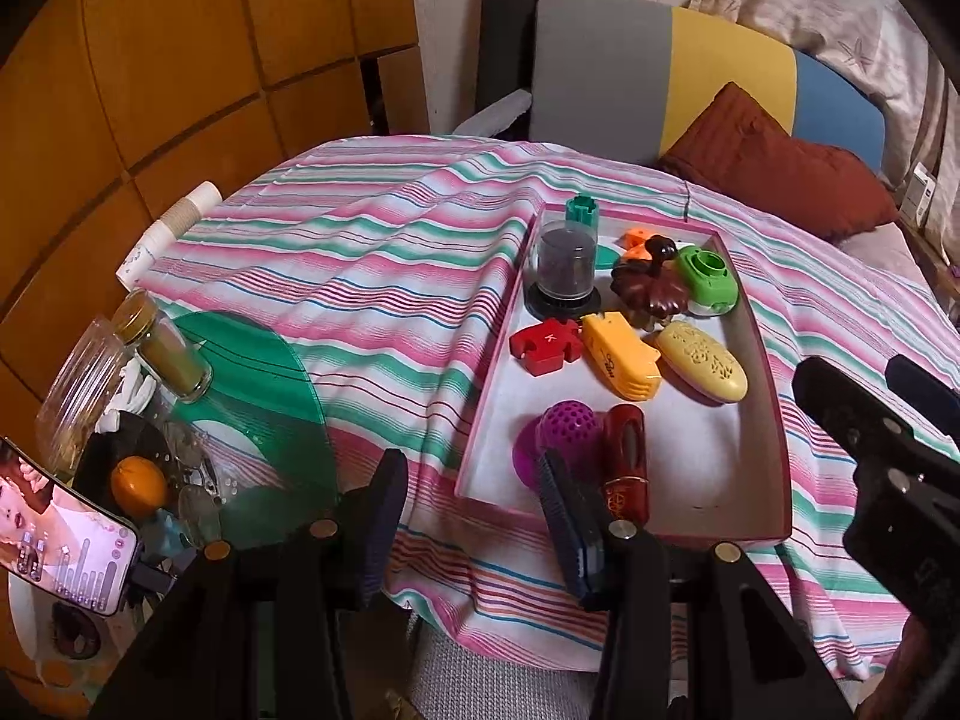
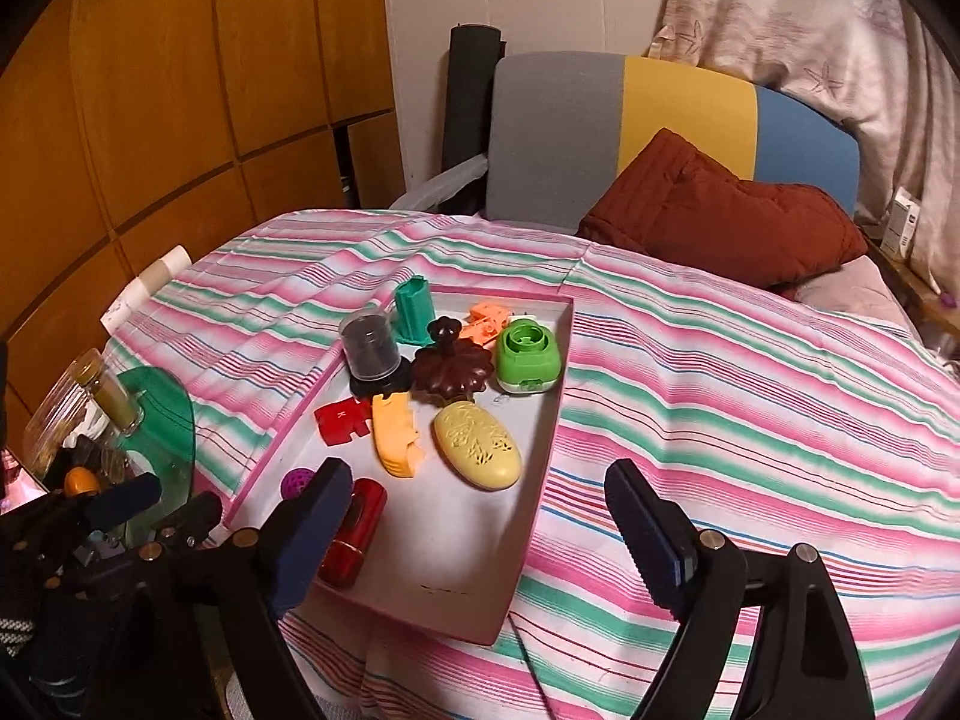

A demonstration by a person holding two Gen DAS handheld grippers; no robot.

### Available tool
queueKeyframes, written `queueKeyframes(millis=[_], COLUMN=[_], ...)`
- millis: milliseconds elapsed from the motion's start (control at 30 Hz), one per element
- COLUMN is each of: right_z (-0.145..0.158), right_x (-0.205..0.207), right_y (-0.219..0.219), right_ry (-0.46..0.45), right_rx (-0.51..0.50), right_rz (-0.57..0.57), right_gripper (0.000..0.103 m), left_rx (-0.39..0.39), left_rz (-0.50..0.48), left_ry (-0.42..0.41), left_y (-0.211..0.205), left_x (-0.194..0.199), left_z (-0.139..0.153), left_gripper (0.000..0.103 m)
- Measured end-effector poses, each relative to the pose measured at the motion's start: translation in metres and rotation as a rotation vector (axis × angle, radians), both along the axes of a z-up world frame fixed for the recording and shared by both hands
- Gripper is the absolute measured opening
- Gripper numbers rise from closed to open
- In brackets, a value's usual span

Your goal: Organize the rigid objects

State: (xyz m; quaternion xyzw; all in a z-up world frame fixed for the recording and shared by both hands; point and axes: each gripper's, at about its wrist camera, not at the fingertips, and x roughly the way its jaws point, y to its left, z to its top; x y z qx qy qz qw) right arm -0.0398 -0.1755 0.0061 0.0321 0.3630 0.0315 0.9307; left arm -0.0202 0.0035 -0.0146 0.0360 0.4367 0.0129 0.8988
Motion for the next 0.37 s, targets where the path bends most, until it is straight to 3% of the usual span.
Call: queueKeyframes(millis=[367], right_z=[-0.0042], right_x=[-0.0003], right_y=[-0.0026], right_ry=[0.007], right_rx=[0.014], right_rz=[-0.009], right_gripper=[0.087], left_rx=[0.057], left_rz=[0.002], left_ry=[-0.050], left_y=[-0.0068], left_x=[-0.0059], left_z=[0.0005], left_gripper=[0.045])
